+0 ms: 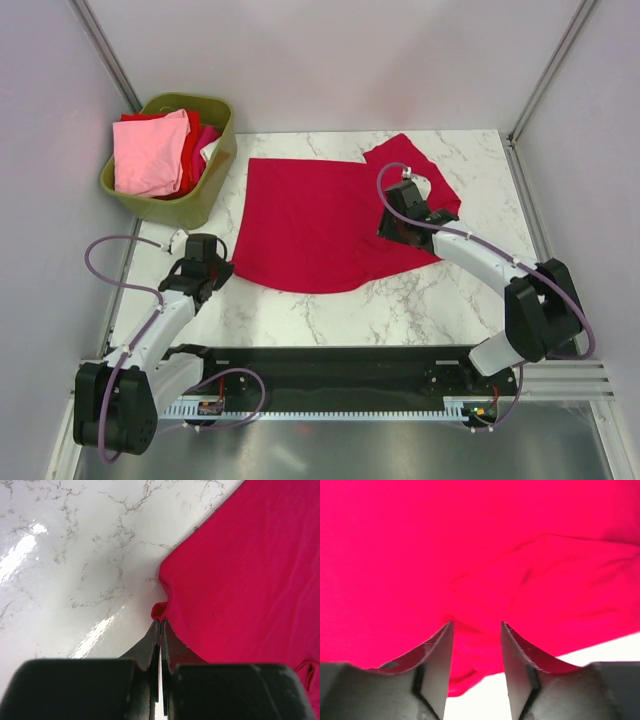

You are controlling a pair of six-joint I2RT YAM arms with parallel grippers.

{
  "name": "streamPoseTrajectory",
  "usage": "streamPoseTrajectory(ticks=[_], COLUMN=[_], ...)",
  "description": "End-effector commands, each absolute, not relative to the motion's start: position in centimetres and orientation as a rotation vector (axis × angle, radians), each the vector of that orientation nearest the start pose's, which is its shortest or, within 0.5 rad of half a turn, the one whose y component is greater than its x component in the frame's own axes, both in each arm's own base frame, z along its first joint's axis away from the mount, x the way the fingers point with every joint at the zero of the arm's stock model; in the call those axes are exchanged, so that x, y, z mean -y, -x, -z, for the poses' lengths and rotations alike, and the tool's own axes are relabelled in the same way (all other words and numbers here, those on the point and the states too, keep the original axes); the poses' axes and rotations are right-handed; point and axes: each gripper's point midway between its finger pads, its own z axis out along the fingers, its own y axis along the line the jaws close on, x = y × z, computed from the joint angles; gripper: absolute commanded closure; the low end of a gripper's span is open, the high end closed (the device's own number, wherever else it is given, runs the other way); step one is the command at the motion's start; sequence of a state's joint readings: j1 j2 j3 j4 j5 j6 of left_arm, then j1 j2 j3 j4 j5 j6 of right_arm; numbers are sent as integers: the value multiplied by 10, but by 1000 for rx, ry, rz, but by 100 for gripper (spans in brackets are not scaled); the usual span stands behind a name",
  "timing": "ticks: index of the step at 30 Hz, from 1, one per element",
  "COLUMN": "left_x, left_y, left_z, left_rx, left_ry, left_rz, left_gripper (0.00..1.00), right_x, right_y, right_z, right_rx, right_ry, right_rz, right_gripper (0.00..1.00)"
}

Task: Fold and stack the t-shirts
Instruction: Flatten the tshirt out

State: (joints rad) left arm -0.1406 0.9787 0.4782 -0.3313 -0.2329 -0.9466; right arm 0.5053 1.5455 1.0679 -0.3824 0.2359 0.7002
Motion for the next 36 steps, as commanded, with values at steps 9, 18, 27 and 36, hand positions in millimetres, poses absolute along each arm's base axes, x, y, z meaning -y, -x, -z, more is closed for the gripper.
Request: streamPoseTrajectory(ticks=[9, 18, 27, 36], left_x=[23, 21, 21, 20], left_y=[-270, -268, -268, -269], left_z=[-72, -74, -74, -75], left_rx=[-2118, -2095, -2096, -2089], left_ry=[1013, 1027, 1024, 1025], left_rz=[205, 211, 209, 210], left_gripper=[98, 98, 98, 98], right_x=[-178, -178, -177, -173], right_y=[-355, -357, -359, -366], right_z=[-74, -45, -29, -26], right_rx=[-2435, -2463, -2474, -2456], right_ry=[-399, -448, -477, -496], right_rz=[-323, -314, -300, -278], right_gripper=[52, 53, 55, 67])
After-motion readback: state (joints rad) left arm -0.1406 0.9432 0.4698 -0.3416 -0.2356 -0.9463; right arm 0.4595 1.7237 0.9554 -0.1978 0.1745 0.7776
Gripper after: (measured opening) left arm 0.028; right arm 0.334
